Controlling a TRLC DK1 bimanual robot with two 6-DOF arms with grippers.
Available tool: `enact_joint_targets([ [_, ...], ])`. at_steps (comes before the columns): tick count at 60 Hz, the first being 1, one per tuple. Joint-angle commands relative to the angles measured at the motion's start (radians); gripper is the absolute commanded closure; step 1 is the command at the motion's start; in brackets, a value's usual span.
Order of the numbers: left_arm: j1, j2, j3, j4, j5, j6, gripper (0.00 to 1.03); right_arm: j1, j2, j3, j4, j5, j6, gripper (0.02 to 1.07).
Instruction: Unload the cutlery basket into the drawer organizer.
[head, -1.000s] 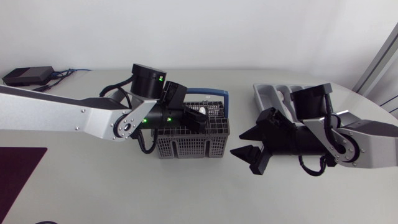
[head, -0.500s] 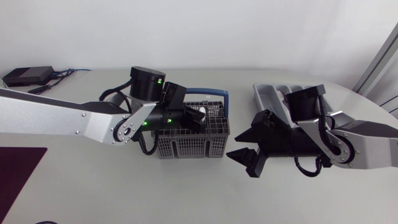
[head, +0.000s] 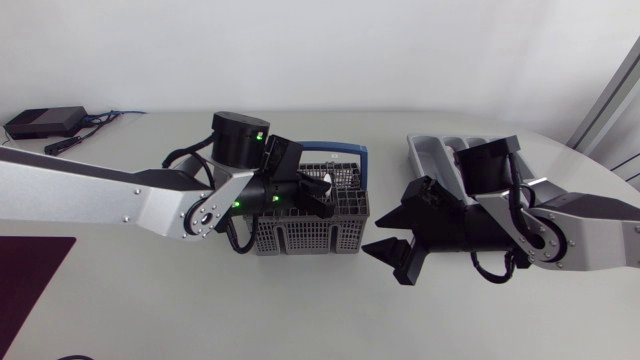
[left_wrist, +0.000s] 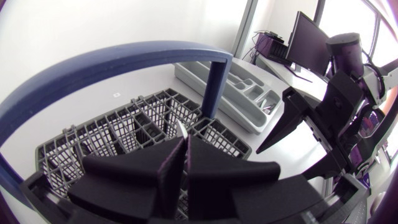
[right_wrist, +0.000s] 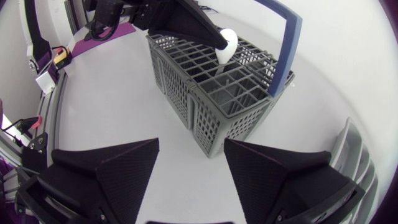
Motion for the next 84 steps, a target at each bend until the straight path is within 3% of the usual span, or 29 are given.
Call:
enact_joint_targets([
  [1, -0.008, -0.014, -0.034, 0.015, -0.004, -0.01, 0.88, 0.007, 0.018, 0.007, 0.013, -0.001, -0.006, 0.31],
  [59, 0.009, -0.213, -0.084, 0.023, 0.04, -0.067, 0.89, 0.03, 0.012, -0.004, 0.015, -0.001, -0.006, 0.31],
  [84, 0.004, -0.333, -0.08, -0.024, 0.063, -0.073, 0.91, 0.021, -0.042, -0.018, 0.015, -0.002, -0.029, 0.31],
])
